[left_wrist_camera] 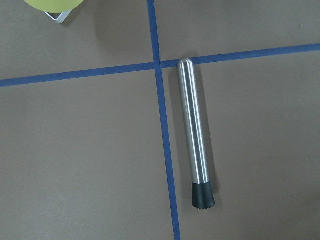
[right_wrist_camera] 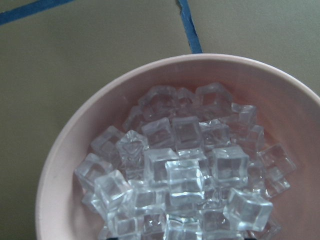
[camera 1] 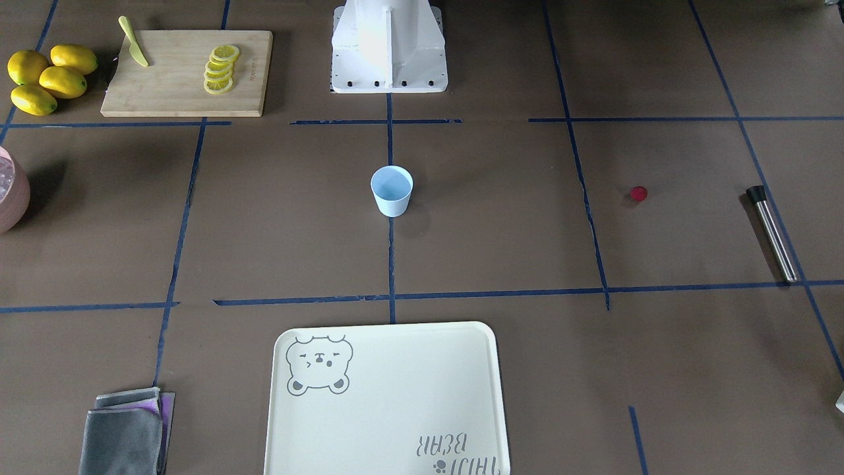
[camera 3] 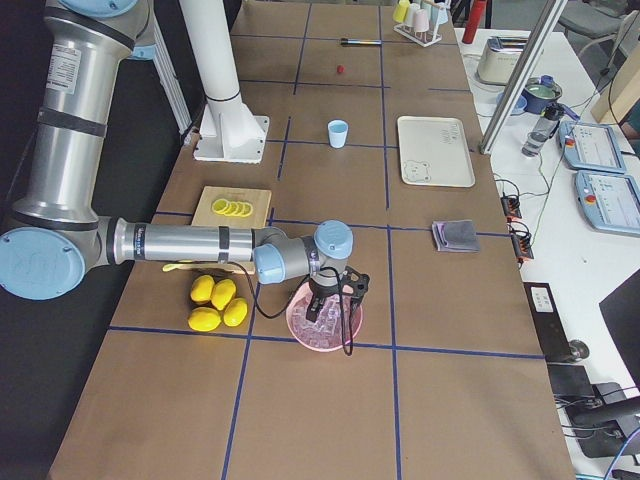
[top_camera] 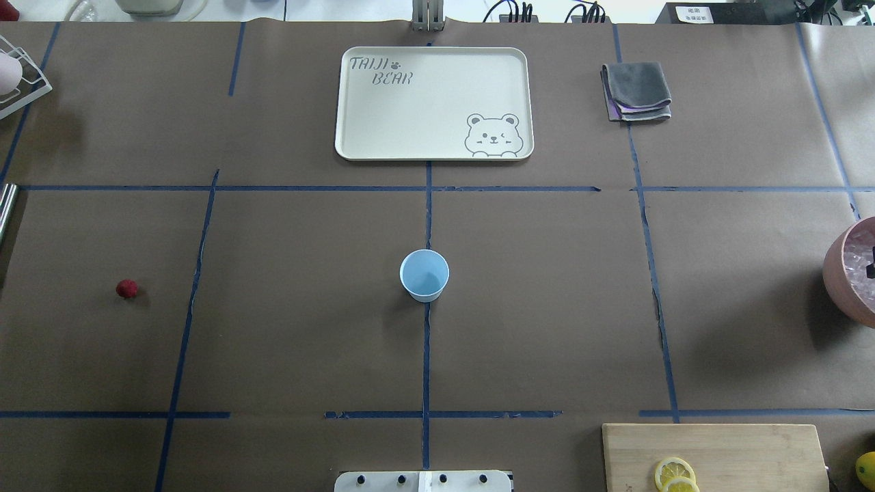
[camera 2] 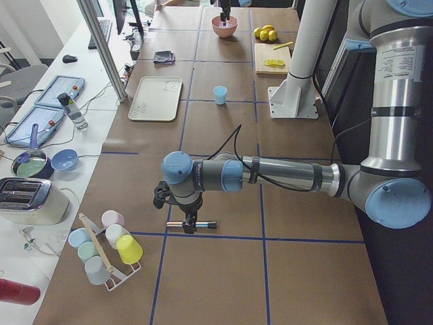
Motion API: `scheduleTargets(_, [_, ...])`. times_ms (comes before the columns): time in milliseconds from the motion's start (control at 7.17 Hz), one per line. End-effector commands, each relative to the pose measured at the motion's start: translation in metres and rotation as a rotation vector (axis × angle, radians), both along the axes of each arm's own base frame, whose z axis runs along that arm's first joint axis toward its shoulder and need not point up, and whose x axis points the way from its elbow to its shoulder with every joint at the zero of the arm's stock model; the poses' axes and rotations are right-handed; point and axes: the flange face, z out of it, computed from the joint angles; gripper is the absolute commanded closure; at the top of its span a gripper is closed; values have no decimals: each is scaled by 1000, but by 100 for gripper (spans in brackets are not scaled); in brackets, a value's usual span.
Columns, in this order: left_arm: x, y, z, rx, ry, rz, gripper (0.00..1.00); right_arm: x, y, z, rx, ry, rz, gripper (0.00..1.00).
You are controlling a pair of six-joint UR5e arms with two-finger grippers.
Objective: Mash ice and strawberries in cup
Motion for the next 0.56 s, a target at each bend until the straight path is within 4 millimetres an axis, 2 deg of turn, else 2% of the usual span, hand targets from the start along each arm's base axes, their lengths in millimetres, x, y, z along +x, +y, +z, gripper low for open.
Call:
scheduleTargets(0, [1,0,-1,3,1,2,0,-6,-2,-1,2,-1,-10,15])
scheduleTargets(279, [1,0,-1,3,0,2,0,-7,-2,3,-6,2,-13,21])
scheduleTargets(418, [0,0,-1,3,1,0,0,-8,-4,4,-8,3,-13,36])
